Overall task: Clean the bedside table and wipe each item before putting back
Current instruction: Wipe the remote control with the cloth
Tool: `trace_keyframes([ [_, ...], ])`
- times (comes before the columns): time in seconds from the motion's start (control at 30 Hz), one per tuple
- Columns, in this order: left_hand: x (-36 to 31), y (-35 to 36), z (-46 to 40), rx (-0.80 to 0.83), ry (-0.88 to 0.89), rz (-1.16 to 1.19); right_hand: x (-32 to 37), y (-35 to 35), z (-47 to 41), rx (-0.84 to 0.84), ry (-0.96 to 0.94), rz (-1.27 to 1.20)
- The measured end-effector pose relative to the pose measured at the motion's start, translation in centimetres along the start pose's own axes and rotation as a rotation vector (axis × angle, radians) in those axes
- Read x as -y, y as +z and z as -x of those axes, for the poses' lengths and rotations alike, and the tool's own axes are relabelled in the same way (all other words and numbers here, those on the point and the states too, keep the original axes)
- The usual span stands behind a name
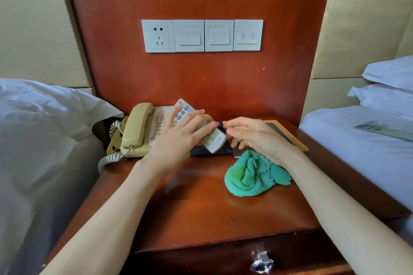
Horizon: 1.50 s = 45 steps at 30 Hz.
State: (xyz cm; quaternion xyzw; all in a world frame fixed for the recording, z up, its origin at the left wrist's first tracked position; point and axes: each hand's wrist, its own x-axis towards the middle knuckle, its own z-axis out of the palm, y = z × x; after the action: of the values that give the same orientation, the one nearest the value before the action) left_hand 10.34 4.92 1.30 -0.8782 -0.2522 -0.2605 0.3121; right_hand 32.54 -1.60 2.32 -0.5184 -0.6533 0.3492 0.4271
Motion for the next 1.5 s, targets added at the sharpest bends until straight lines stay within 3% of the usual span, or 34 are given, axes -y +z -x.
trace_keyframes([
  [0.23,-0.6,0.8,0.0,0.001,0.010,0.010,0.3,1.4,0.1,-0.063,0.081,-0.112],
  [0.37,-0.6,1.6,-0.1,0.091,-0.391,0.482,0.1,1.6,-0.2,-0.215,0.215,-0.269],
  [0.43,-0.3,2.2,0.0,0.142,-0.498,0.591,-0.4,1.6,-0.4,-0.246,0.259,-0.265],
  [0.67,-0.9,2.7,0.3,0.453,-0.459,0.499,-1.4,2.1,-0.7,-0.146,0.186,-0.117],
  [0.9,0.3,3.3,0.5,0.480,-0.445,0.312,-0.8,2.3,-0.4,-0.012,0.107,0.059],
  [1.17,1.5,3.5,0.9,0.510,-0.450,0.256,-1.0,1.9,-0.6,-0.118,0.034,0.045],
  [1.3,1.5,3.0,0.8,0.463,-0.459,0.315,-1.2,1.3,-0.7,-0.189,-0.012,0.055],
  [1.5,-0.1,1.4,0.1,0.114,-0.496,0.655,-1.4,0.8,-0.7,-0.335,-0.034,0.068],
])
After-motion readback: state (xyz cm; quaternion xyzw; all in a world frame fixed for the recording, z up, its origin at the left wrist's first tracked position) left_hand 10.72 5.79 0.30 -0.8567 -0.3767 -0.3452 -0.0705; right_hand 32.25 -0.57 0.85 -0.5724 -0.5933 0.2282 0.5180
